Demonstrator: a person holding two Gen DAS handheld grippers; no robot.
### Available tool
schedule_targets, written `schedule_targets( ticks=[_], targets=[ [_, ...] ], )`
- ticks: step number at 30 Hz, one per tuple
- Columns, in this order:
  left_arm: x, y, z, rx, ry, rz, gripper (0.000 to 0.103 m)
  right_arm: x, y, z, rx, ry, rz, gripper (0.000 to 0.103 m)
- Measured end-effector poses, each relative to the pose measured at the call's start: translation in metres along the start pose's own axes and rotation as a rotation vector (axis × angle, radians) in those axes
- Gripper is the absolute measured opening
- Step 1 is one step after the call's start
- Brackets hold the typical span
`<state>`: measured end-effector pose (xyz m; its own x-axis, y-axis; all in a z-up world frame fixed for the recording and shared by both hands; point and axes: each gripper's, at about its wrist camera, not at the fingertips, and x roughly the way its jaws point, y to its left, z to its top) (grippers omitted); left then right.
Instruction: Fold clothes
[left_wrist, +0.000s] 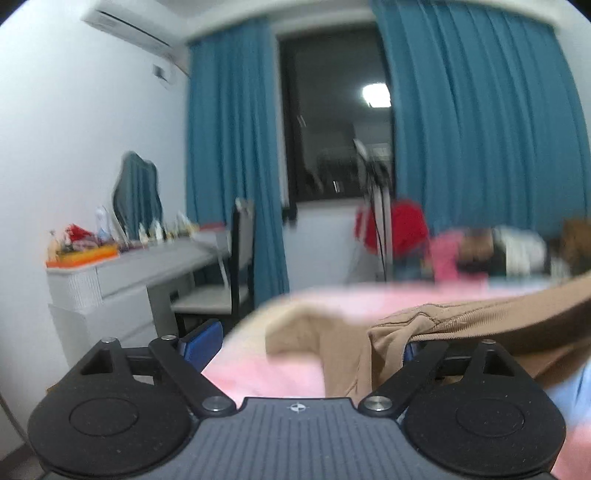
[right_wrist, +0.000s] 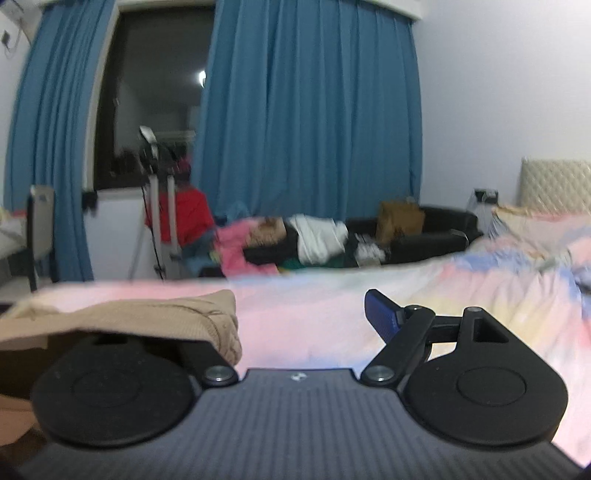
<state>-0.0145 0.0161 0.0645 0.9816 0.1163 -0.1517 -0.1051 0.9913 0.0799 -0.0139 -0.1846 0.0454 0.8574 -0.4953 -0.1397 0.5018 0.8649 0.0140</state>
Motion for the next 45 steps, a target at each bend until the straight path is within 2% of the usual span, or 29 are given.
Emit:
schedule_targets(
  ticks=[6, 11, 13, 18, 23, 28, 32, 37, 40, 45],
  targets=[
    [-0.024, 0.026, 0.125, -0.117, -0.133, 0.006, 0.093, -0.033, 0.0, 0.119, 0.024, -0.163, 0.066, 0.079],
    [-0.068, 0.039, 0.23, -0.106, -0.285, 0.007, 0.094, -0.076, -0.011, 0.217, 0.058, -0.249, 0.084, 0.079],
    [-0.088, 0.044, 0.268, -0.11, -0.321, -0.001, 0.096, -0.095, -0.02, 0.251, 0.074, -0.278, 0.099, 0.079],
    [-0.13, 0.055, 0.336, -0.099, -0.369, -0.021, 0.097, -0.143, -0.046, 0.314, 0.092, -0.374, 0.122, 0.082],
    [-0.152, 0.056, 0.37, -0.086, -0.372, -0.067, 0.098, -0.172, -0.064, 0.347, 0.085, -0.43, 0.126, 0.082],
    [-0.13, 0.048, 0.372, -0.07, -0.309, -0.101, 0.098, -0.155, -0.069, 0.354, 0.061, -0.378, 0.141, 0.083],
    [-0.075, 0.038, 0.355, -0.053, -0.243, -0.107, 0.098, -0.105, -0.063, 0.336, 0.038, -0.284, 0.156, 0.083],
    [0.032, 0.02, 0.319, -0.04, -0.163, -0.1, 0.098, -0.024, -0.041, 0.299, 0.003, -0.178, 0.157, 0.082],
    [0.103, 0.0, 0.29, -0.024, -0.136, -0.076, 0.098, 0.041, -0.016, 0.271, -0.037, -0.134, 0.135, 0.082],
    [0.238, -0.041, 0.222, -0.002, -0.039, -0.05, 0.098, 0.162, 0.023, 0.198, -0.07, -0.038, 0.106, 0.082]
  ],
)
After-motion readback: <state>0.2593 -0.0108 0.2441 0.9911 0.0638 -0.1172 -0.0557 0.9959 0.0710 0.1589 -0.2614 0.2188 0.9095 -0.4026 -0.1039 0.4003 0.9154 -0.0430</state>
